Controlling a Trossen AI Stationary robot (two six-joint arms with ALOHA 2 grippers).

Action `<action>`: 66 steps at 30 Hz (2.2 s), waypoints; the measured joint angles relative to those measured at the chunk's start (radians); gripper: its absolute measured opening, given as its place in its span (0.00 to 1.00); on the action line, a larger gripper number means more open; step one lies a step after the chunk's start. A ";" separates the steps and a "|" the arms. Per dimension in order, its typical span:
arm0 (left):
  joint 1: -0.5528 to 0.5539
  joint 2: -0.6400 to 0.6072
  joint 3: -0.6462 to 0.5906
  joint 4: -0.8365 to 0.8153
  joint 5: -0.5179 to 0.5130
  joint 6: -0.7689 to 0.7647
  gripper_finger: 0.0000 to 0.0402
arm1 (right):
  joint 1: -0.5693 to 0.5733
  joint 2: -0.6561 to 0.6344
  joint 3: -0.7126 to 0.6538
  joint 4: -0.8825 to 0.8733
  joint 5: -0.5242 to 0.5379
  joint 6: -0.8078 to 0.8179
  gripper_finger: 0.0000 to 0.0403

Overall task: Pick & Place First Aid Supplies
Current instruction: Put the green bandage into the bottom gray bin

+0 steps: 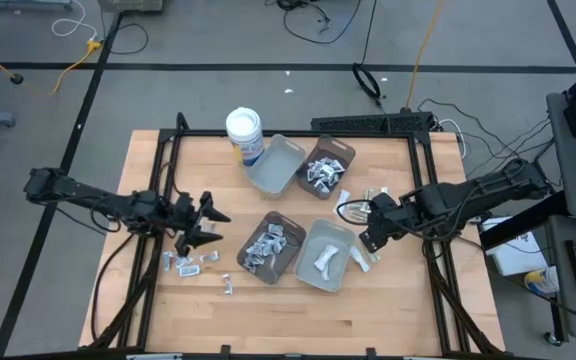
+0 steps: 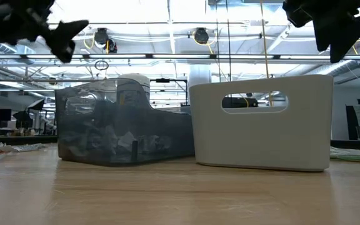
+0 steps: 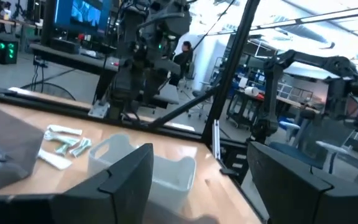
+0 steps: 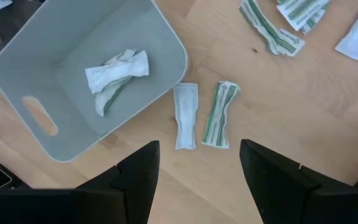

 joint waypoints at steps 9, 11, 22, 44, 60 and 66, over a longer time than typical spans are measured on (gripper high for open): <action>0.000 -0.164 -0.098 -0.054 -0.011 0.044 0.66 | 0.000 0.000 0.000 -0.001 0.003 0.037 0.54; 0.000 -0.185 -0.097 -0.087 -0.011 0.056 0.66 | 0.000 0.000 0.000 -0.003 0.007 0.042 0.54; 0.000 -0.256 -0.097 -0.286 -0.010 0.011 0.66 | 0.000 0.000 -0.234 0.199 -0.041 0.084 0.52; 0.000 -0.554 -0.095 -0.416 -0.010 0.025 0.66 | 0.000 0.007 -0.552 0.612 -0.050 0.110 0.52; 0.000 -0.574 -0.093 -0.388 -0.011 -0.002 0.66 | 0.000 0.073 -0.587 0.699 -0.079 0.077 0.45; 0.000 -0.572 -0.093 -0.393 -0.011 -0.021 0.66 | 0.000 0.071 -0.589 0.684 -0.093 0.057 0.15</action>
